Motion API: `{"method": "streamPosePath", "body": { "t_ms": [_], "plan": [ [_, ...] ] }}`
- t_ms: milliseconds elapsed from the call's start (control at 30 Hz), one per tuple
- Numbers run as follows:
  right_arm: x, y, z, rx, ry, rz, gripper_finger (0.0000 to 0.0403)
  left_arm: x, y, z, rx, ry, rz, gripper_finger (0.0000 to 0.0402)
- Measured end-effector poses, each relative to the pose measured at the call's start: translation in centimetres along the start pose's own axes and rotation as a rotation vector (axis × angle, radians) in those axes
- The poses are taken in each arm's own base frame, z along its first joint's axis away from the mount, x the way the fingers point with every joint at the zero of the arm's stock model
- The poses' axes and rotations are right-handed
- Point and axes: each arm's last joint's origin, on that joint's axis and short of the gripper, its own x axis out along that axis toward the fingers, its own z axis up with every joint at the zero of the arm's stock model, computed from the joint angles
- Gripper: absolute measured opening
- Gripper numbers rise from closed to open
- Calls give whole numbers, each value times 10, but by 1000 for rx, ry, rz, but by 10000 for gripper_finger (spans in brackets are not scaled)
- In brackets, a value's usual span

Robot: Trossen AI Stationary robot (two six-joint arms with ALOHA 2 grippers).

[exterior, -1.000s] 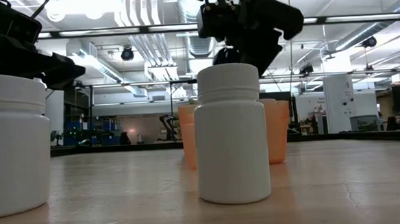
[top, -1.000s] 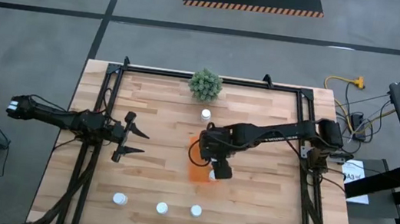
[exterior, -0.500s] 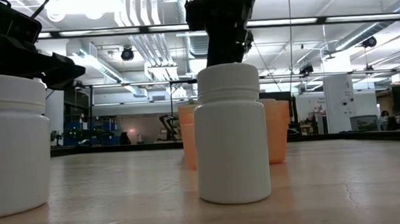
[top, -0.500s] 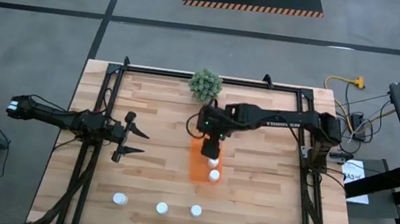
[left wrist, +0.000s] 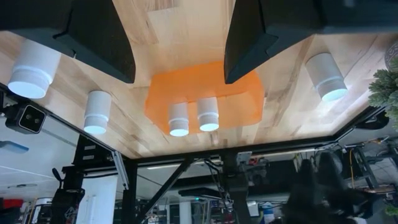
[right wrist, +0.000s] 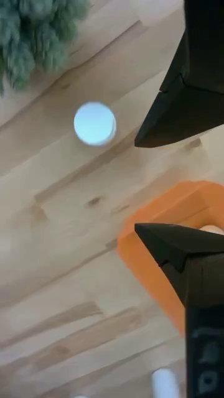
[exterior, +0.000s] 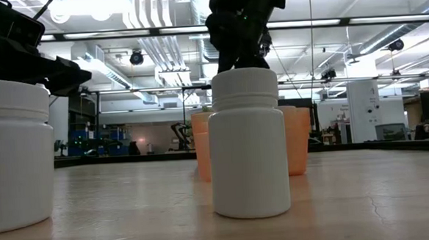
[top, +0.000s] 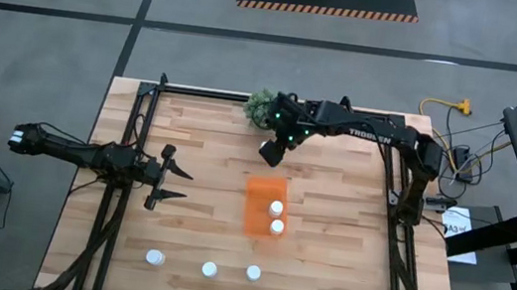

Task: Pick and place pill bottles into a basket
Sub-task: Put the white pill bottle into the orange bin

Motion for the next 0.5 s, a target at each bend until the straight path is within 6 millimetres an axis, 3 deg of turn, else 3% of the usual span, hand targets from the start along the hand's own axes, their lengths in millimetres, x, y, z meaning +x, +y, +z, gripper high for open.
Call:
{"method": "streamPosePath", "body": {
  "t_ms": [167, 267, 500],
  "plan": [
    [2, -13, 5, 31, 1, -11, 199, 0, 0, 0, 0, 0, 0, 228],
    [7, -14, 10, -41, -1, -13, 199, 0, 0, 0, 0, 0, 0, 228],
    [13, 2, 18, -203, -15, 80, 199, 0, 0, 0, 0, 0, 0, 228]
  ]
}}
